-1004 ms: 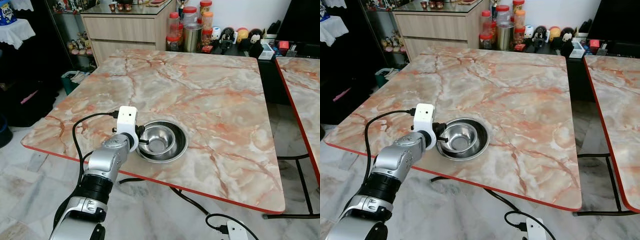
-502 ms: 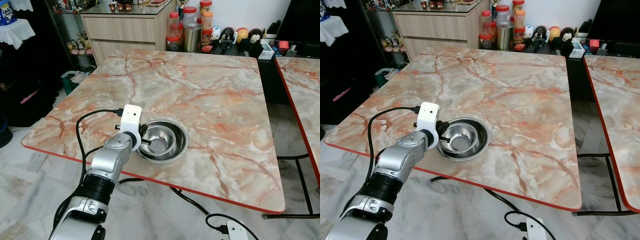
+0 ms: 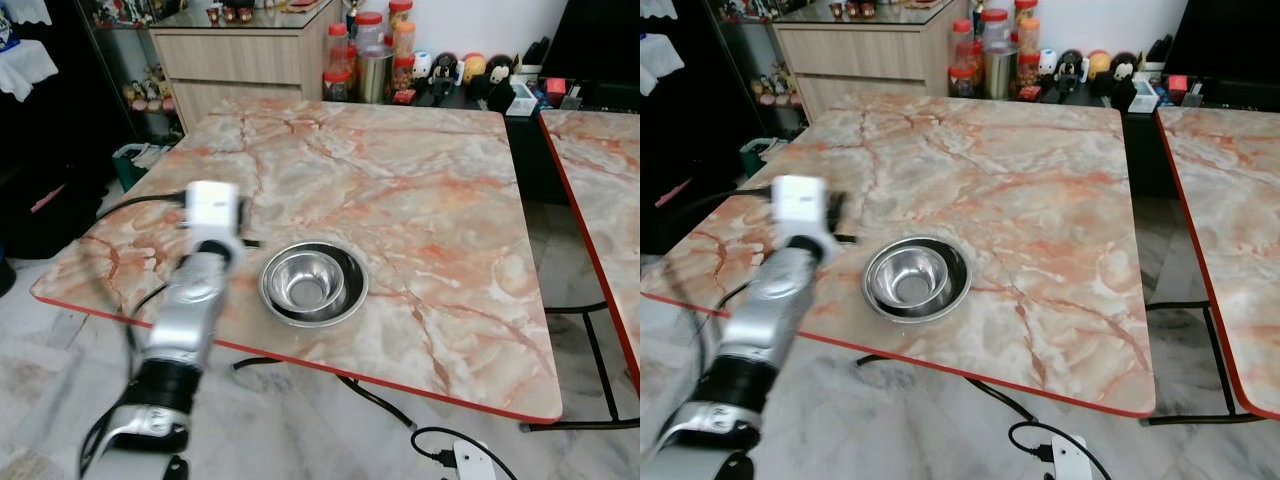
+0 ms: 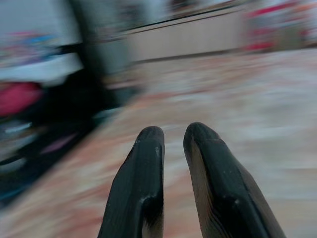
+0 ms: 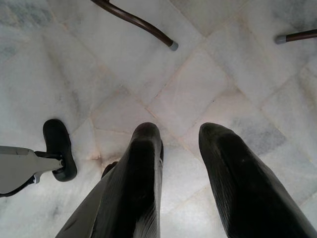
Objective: Setting the table
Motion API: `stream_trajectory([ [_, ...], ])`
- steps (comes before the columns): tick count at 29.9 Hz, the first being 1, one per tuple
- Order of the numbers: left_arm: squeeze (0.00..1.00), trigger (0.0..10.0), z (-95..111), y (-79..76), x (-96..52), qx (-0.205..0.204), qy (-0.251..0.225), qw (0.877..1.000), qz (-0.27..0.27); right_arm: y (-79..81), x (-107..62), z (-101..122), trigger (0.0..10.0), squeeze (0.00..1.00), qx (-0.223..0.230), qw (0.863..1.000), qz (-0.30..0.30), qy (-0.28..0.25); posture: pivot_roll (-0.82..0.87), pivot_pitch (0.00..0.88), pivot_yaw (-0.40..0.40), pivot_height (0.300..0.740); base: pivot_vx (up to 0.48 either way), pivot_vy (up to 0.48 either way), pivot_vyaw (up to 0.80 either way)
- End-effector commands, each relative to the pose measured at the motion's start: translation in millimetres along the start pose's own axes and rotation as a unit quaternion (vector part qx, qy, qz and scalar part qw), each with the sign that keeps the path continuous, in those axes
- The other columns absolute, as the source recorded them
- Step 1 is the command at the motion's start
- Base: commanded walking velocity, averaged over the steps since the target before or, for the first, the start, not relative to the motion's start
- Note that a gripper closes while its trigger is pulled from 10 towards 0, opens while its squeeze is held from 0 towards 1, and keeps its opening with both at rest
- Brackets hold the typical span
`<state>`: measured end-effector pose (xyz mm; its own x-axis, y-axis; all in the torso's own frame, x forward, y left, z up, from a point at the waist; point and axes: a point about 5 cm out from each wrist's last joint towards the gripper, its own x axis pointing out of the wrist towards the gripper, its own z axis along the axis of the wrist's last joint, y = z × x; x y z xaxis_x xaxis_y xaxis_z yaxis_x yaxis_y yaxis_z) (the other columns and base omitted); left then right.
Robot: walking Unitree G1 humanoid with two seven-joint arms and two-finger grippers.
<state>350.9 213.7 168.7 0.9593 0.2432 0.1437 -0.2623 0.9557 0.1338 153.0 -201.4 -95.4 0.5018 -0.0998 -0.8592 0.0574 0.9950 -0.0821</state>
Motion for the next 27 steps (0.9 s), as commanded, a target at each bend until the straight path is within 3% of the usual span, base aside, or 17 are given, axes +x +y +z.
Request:
stream_trajectory([
  [1,0.0,10.0,-15,36.8,-2.4,0.033,0.02,0.995,0.095,2.5,0.2,1,10.0,0.0,0.006,1.0,0.002,-0.004,0.0,0.026,0.056,0.74,0.0,0.0,0.0],
  [2,0.0,10.0,-31,70.9,-8.9,0.064,0.045,0.983,0.168,2.6,0.2,1,10.0,0.0,0.006,1.0,0.002,-0.004,0.0,0.026,0.056,0.74,0.0,0.0,0.0],
  [5,0.0,10.0,-51,101.7,-20.8,0.083,0.086,0.965,0.232,2.7,0.2,1,10.0,0.0,0.004,1.0,0.003,-0.003,0.0,0.025,0.056,0.74,0.0,0.0,0.0],
  [7,0.0,10.0,-71,122.8,-36.8,0.094,0.126,0.946,0.282,2.7,0.2,1,10.0,0.0,0.004,1.0,0.003,-0.003,0.0,0.023,0.056,0.74,0.0,0.0,0.0],
  [8,0.0,10.0,-98,140.1,-58.3,0.121,0.19,0.922,0.316,2.6,0.2,1,10.0,0.0,0.003,1.0,0.002,-0.002,0.01,0.023,0.055,0.74,0.0,0.0,0.0],
  [10,0.0,10.0,-111,144.2,-68.3,0.128,0.221,0.912,0.322,2.4,0.2,1,10.0,0.0,0.003,1.0,0.002,-0.002,0.01,0.022,0.054,0.74,0.0,0.0,0.0],
  [14,0.0,10.0,-160,131.9,-106.8,0.103,0.352,0.89,0.27,2.4,0.2,1,10.0,0.0,0.001,1.0,0.003,-0.001,0.01,0.022,0.056,0.74,0.0,0.0,0.0],
  [16,0.0,10.0,-182,112.7,-127.3,0.09,0.409,0.885,0.204,2.2,0.2,1,10.0,0.0,0.001,1.0,0.003,-0.001,0.0,0.021,0.057,0.74,0.0,0.0,0.0],
  [18,0.0,10.0,-195,93.4,-141.0,0.076,0.437,0.882,0.157,1.8,0.1,0,10.0,0.0,0.002,1.0,0.002,-0.001,-0.01,0.021,0.055,0.74,0.0,0.0,0.0],
  [19,0.0,10.0,-195,93.4,-141.0,0.076,0.437,0.882,0.157,1.8,0.1,0,10.0,0.0,0.002,1.0,0.002,-0.001,-0.01,0.021,0.055,0.74,0.0,0.0,0.0],
  [21,0.0,10.0,-206,60.3,-152.1,0.073,0.461,0.882,0.062,1.3,0.2,1,10.0,0.0,0.001,1.0,0.001,-0.001,0.0,0.018,0.053,0.74,0.0,0.0,0.0],
  [24,0.0,10.0,-209,43.8,-155.5,0.084,0.463,0.882,0.01,1.2,0.1,1,10.0,0.0,0.001,1.0,0.001,-0.001,-0.01,0.012,0.056,0.74,0.0,0.0,0.0],
  [27,0.0,10.0,-208,29.3,-153.5,0.061,0.452,0.89,-0.018,1.0,0.1,0,10.0,0.0,0.001,1.0,0.001,-0.001,-0.02,0.009,0.056,0.74,0.0,0.0,0.0],
])
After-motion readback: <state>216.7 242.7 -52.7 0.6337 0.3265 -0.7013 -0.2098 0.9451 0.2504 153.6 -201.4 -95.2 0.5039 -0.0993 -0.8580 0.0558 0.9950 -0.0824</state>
